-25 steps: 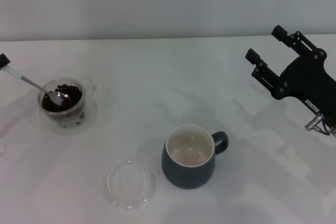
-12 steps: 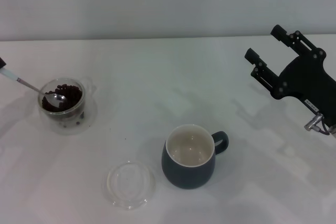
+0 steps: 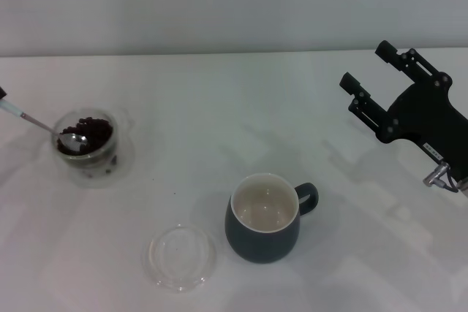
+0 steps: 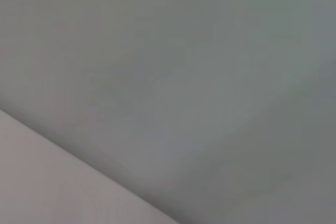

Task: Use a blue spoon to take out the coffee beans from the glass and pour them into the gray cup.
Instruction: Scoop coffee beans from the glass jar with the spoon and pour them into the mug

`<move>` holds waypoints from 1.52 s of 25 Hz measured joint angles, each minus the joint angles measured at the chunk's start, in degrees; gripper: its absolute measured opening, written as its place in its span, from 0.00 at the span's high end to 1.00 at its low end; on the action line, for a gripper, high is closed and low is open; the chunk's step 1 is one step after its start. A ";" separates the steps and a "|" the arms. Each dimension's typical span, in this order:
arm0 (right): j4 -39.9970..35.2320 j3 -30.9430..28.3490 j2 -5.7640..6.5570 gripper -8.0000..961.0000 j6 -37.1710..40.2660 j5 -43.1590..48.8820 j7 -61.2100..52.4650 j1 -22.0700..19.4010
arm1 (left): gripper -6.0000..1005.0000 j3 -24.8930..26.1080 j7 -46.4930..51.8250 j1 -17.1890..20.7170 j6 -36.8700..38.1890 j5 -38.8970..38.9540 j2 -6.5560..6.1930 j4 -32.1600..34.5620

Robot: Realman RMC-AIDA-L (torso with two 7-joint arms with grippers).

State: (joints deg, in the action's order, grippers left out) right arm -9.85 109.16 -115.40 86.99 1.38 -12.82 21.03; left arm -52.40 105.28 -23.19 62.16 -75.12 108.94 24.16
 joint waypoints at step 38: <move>-2.08 -0.54 0.09 0.29 -7.18 -0.33 0.30 0.64 | 0.86 1.43 6.94 -2.86 -1.78 1.18 0.62 -6.84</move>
State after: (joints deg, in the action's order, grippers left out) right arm -11.93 108.62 -115.31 79.81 1.05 -12.52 21.67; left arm -50.97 112.22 -26.05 60.38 -73.94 109.56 17.33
